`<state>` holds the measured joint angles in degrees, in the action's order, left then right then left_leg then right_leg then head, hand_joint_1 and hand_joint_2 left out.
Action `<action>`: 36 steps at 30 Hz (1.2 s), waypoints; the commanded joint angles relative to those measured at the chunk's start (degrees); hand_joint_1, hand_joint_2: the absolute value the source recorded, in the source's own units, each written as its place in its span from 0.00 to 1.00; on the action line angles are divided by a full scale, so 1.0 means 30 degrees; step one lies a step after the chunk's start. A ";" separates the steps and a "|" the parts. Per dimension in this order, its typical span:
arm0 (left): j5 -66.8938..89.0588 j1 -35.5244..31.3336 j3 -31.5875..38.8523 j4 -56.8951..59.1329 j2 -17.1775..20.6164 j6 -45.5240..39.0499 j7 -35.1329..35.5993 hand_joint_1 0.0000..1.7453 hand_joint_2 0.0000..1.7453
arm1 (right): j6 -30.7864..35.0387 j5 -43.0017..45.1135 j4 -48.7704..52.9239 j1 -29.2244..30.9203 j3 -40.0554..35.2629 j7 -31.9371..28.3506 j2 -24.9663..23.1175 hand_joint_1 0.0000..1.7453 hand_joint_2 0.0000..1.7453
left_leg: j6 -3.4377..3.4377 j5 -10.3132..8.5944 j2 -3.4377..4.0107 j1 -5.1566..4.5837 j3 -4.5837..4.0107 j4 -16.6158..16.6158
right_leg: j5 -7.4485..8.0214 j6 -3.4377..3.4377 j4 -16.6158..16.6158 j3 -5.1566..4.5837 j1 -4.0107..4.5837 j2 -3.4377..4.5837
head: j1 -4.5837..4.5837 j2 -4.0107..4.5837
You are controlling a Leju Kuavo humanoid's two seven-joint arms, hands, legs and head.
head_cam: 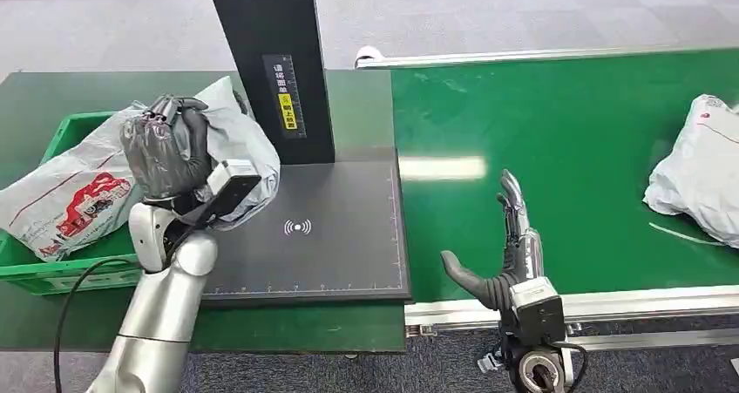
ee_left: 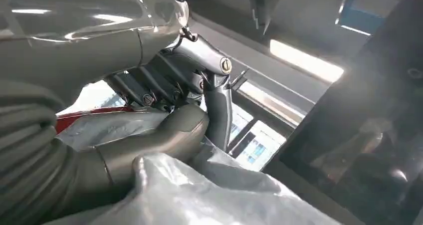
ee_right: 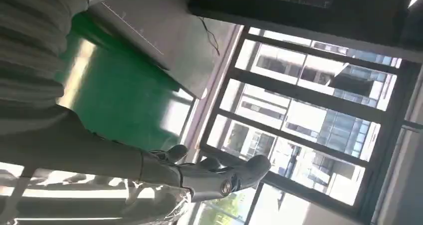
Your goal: Moved the parcel from conveyor to table for the left to box.
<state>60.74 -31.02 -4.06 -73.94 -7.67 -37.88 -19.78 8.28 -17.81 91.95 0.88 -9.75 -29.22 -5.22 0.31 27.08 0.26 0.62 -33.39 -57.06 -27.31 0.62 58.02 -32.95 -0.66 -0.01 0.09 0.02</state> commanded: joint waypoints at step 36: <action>0.4143 -0.6567 1.1644 1.2808 0.6364 -0.0707 0.1211 0.00 1.00 | 0.0171 0.0653 -0.0195 -0.0153 -0.0437 0.0355 0.1016 0.00 1.00 | 0.0005 -0.0018 0.0005 0.0042 -0.0001 0.0016 | 0.0009 -0.0020 -0.0004 0.0009 0.0050 -0.0003 | 0.0000 -0.0007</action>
<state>75.38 -47.87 28.46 -42.05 11.76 -37.90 -13.53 9.07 -16.13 94.27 -1.23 -9.90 -28.31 -3.54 0.36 27.05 0.34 0.73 -33.45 -57.05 -27.30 0.57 58.07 -33.01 -0.53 0.03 0.09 0.00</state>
